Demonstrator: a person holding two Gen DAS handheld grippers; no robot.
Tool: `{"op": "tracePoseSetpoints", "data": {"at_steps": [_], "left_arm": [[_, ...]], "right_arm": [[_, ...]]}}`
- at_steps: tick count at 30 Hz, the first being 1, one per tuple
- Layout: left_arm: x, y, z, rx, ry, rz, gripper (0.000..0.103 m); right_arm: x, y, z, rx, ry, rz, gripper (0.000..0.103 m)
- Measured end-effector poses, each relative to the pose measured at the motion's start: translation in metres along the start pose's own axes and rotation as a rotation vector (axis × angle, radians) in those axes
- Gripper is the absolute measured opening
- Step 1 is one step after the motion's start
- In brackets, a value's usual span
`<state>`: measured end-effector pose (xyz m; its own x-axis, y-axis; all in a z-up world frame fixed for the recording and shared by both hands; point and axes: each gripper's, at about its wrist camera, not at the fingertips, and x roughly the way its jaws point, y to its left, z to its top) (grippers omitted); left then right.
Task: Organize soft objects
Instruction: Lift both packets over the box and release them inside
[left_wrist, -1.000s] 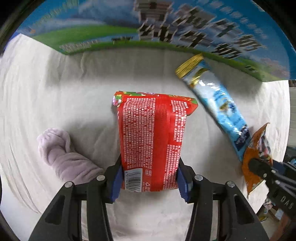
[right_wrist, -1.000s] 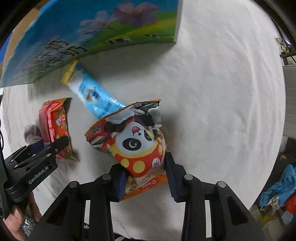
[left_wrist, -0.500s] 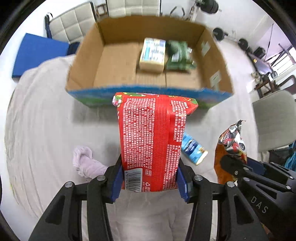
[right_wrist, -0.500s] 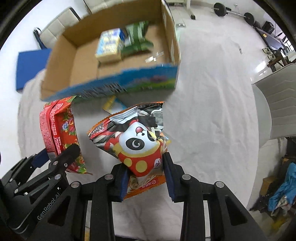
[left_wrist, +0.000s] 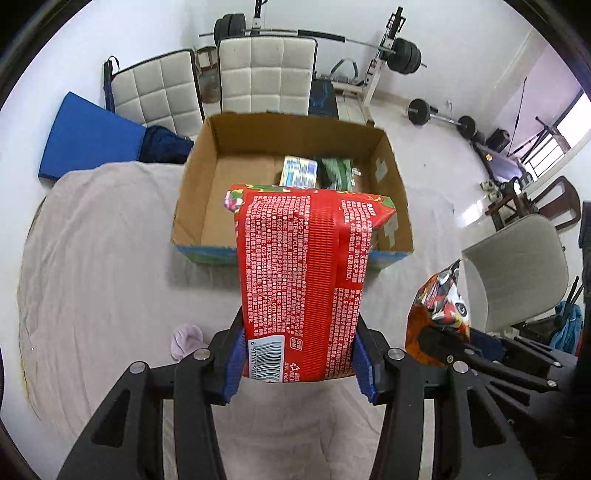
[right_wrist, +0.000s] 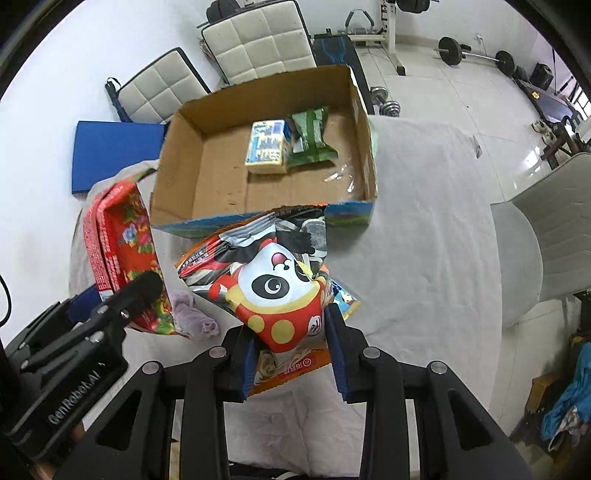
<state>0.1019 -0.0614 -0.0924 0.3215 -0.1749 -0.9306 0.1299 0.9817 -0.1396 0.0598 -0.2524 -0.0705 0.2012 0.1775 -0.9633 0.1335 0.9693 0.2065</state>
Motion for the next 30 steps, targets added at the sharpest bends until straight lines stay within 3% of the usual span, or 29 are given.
{"op": "tracePoseSetpoints", "data": {"at_steps": [7,14,23,30], "left_arm": [[-0.003,0.009,0.024,-0.008,-0.013,-0.016,0.047],[0.018,0.029,0.069,-0.03,0.025,-0.025,0.047],[0.09,0.059,0.13,-0.052,0.137,-0.021,0.047],[0.166,0.08,0.168,-0.065,0.26,-0.004,0.047]], "right_arm": [[-0.015,0.006,0.014,0.008,-0.011,0.023,0.035],[0.008,0.0,0.064,0.084,0.01,0.049,0.035],[0.097,-0.007,0.134,0.195,0.103,-0.024,0.035],[0.178,-0.015,0.162,0.238,0.192,-0.117,0.035]]}}
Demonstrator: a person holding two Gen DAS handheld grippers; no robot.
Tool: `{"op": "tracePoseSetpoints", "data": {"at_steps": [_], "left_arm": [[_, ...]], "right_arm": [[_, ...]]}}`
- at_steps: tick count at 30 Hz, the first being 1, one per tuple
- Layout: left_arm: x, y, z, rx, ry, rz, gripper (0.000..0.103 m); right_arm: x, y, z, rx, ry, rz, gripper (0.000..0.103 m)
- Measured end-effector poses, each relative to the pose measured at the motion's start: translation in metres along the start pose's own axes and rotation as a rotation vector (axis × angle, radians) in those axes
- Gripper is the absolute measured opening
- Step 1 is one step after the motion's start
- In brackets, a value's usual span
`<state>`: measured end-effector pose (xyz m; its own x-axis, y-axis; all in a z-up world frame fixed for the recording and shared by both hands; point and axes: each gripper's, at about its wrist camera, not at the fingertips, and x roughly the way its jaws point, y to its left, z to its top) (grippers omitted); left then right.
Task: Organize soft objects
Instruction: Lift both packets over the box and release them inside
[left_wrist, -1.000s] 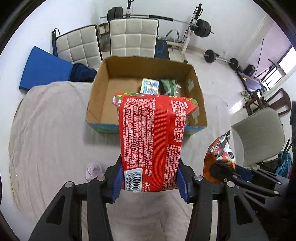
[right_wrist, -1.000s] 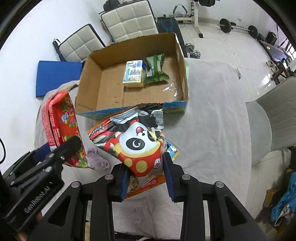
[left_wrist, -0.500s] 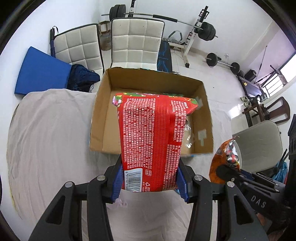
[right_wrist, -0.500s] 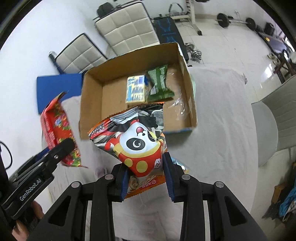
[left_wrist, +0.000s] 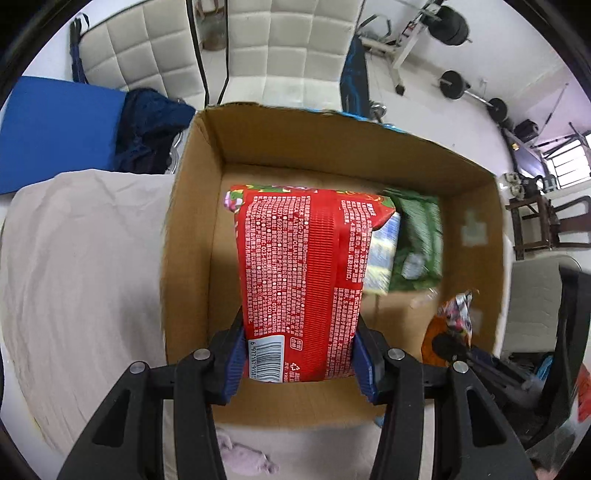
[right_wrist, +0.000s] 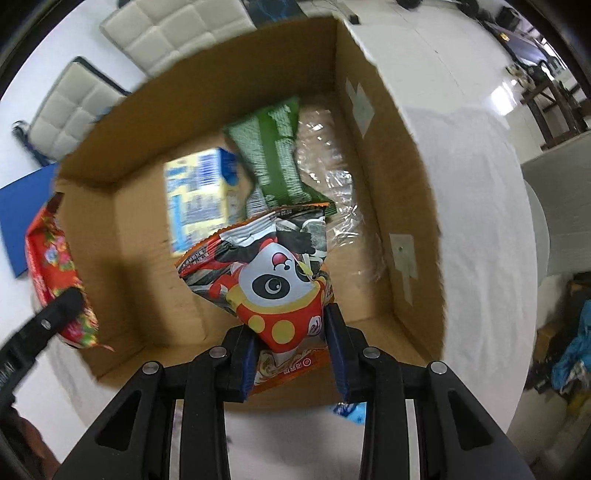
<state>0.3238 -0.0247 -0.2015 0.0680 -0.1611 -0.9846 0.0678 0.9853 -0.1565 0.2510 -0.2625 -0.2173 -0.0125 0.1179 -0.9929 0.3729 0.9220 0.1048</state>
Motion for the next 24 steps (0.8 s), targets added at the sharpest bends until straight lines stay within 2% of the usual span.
{"op": "tracePoseSetpoints", "data": {"at_steps": [8,14,17,21,24], "left_arm": [[0.062,0.003,0.046,0.005,0.108,-0.004,0.047],[0.091,-0.006,0.058,0.026,0.17,0.014,0.047],[0.099,-0.006,0.061,0.027,0.202,0.031,0.047],[0.092,-0.004,0.06,0.026,0.197,0.038,0.047],[0.084,-0.006,0.061,0.022,0.181,0.037,0.047]], "right_arm": [[0.05,0.005,0.018,-0.004,0.064,-0.062,0.036],[0.062,0.016,0.026,-0.033,0.087,-0.094,0.036],[0.065,0.023,0.029,-0.061,0.098,-0.106,0.036],[0.065,0.029,0.03,-0.084,0.104,-0.098,0.036],[0.062,0.038,0.031,-0.098,0.107,-0.085,0.046]]}}
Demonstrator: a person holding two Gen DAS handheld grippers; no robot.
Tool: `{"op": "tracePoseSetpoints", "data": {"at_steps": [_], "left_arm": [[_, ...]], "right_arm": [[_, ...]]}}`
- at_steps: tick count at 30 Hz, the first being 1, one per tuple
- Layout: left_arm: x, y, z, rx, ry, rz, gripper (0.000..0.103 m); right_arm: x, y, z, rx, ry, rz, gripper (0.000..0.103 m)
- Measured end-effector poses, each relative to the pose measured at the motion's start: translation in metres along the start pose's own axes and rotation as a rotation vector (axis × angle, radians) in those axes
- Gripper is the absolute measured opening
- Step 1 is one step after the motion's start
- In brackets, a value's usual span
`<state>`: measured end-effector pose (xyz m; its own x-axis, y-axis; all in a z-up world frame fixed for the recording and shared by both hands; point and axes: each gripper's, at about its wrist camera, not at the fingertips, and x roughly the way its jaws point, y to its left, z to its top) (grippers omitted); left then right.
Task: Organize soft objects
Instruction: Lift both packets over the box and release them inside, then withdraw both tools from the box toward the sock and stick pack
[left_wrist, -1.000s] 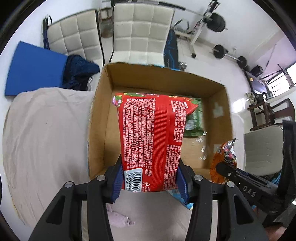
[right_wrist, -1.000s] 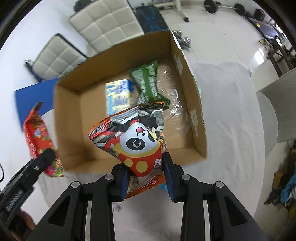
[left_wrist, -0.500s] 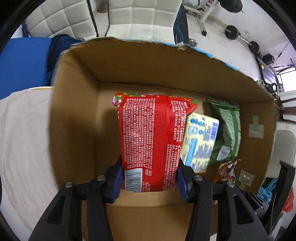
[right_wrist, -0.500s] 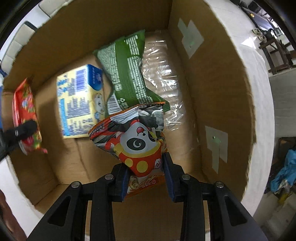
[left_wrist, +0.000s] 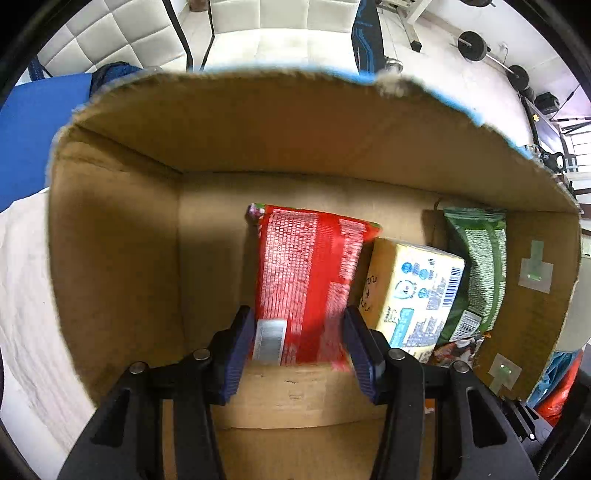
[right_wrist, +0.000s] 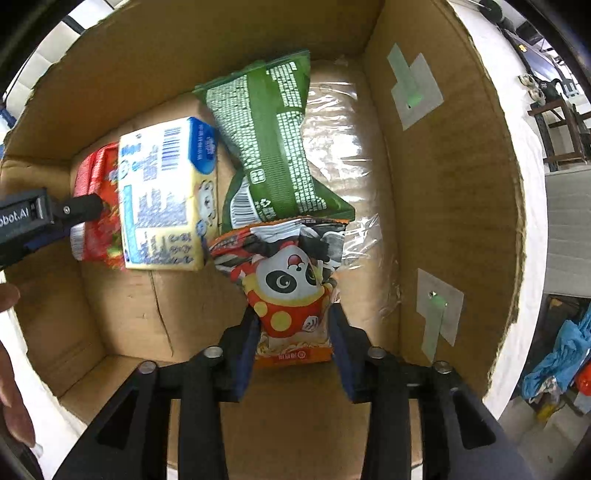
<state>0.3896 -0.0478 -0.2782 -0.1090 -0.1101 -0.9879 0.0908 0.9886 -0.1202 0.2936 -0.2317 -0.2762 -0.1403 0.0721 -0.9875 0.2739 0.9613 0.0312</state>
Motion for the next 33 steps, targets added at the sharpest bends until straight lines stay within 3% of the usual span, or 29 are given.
{"op": "tracePoseSetpoints", "data": {"at_steps": [2,3,9,11,12,13,19,23,30,33], "left_arm": [[-0.006,0.0,-0.001,-0.004,-0.008,-0.003,0.055],[-0.01,0.0,-0.002,-0.003,-0.017,-0.007,0.063],[-0.035,0.002,-0.018,-0.018,-0.072,-0.034,0.065],[-0.047,0.006,-0.021,-0.01,-0.094,-0.051,0.082],[-0.054,0.005,-0.025,-0.006,-0.112,-0.054,0.094],[-0.059,0.004,-0.028,-0.005,-0.127,-0.05,0.098],[-0.092,-0.002,-0.061,0.039,-0.228,-0.043,0.098],[-0.107,-0.005,-0.086,0.055,-0.294,-0.038,0.099],[-0.142,-0.005,-0.143,0.056,-0.444,0.093,0.098],[-0.156,-0.003,-0.168,0.04,-0.485,0.074,0.098]], "right_arm": [[-0.006,0.0,-0.004,-0.012,-0.008,0.009,0.065],[-0.008,0.001,-0.006,-0.018,-0.014,0.01,0.069],[-0.029,0.017,-0.016,-0.064,-0.048,0.005,0.073],[-0.042,0.02,-0.02,-0.074,-0.074,0.019,0.092],[-0.044,0.019,-0.023,-0.076,-0.083,0.028,0.097],[-0.048,0.02,-0.026,-0.08,-0.097,0.035,0.102],[-0.075,0.028,-0.052,-0.135,-0.186,-0.018,0.102],[-0.094,0.013,-0.071,-0.154,-0.233,0.005,0.102],[-0.122,-0.013,-0.106,-0.155,-0.345,0.032,0.102],[-0.134,-0.014,-0.123,-0.176,-0.386,0.019,0.102]]}}
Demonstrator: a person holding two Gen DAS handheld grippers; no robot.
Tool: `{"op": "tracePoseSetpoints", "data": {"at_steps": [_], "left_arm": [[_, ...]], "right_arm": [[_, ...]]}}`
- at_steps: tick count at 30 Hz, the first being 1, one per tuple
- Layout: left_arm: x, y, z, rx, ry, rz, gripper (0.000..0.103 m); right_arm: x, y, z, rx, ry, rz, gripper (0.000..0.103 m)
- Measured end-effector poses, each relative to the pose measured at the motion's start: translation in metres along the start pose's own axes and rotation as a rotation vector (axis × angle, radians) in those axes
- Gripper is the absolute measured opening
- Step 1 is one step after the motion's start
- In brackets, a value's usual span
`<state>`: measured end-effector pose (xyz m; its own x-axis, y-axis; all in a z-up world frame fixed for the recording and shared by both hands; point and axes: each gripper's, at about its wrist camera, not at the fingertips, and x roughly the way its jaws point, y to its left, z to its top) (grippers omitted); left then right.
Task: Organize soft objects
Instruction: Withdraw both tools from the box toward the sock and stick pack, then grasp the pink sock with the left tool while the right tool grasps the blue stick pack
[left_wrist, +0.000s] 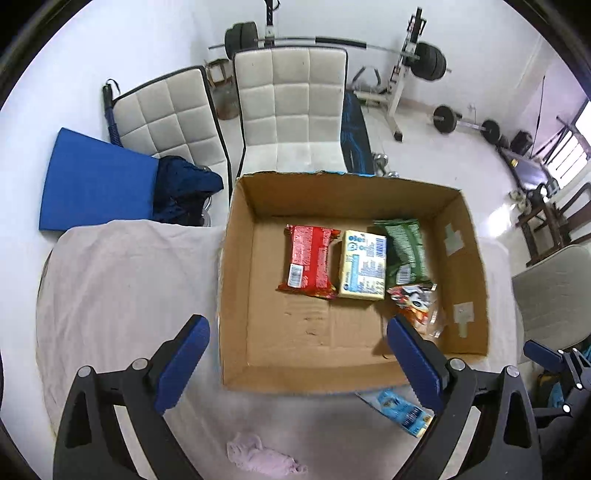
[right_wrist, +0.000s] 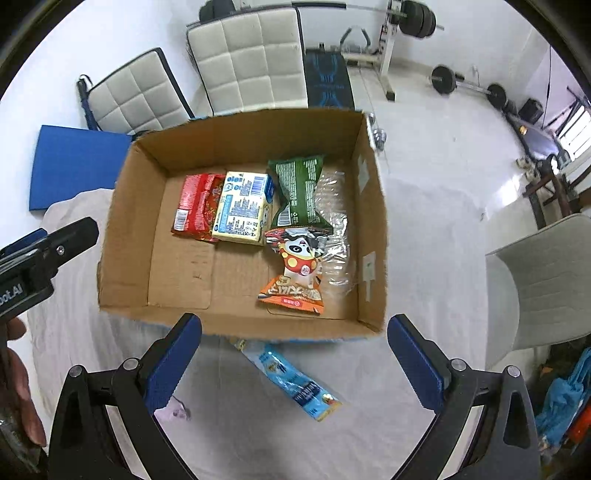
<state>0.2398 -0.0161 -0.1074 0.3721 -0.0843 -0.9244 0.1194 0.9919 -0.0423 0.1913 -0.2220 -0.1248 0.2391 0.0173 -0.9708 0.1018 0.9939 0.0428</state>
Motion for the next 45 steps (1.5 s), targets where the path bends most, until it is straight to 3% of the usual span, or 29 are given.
{"op": "tracePoseSetpoints", "data": {"at_steps": [8,15,24,29,35,39,45], "left_arm": [[-0.053,-0.002,-0.04,-0.041,-0.059,-0.008,0.098],[-0.087,-0.004,-0.063,-0.06,-0.106,-0.006,0.098],[-0.093,-0.006,-0.076,-0.075,-0.105,-0.005,0.098],[-0.062,0.021,-0.093,-0.174,-0.013,-0.007,0.098],[0.012,0.069,-0.141,-0.361,0.199,-0.05,0.098],[0.053,0.095,-0.177,-0.501,0.315,-0.086,0.098],[0.107,0.12,-0.218,-0.67,0.461,-0.136,0.098]], "right_arm": [[-0.053,-0.004,-0.033,-0.02,-0.111,0.014,0.102],[-0.089,-0.005,-0.052,-0.028,-0.158,0.041,0.102],[-0.107,-0.003,-0.067,-0.041,-0.184,0.054,0.102],[-0.064,-0.006,-0.074,-0.081,-0.055,0.083,0.102],[0.035,-0.005,-0.089,-0.156,0.16,0.062,0.102],[0.09,0.001,-0.096,-0.197,0.243,0.012,0.101],[0.149,0.007,-0.103,-0.2,0.328,-0.023,0.089]]}}
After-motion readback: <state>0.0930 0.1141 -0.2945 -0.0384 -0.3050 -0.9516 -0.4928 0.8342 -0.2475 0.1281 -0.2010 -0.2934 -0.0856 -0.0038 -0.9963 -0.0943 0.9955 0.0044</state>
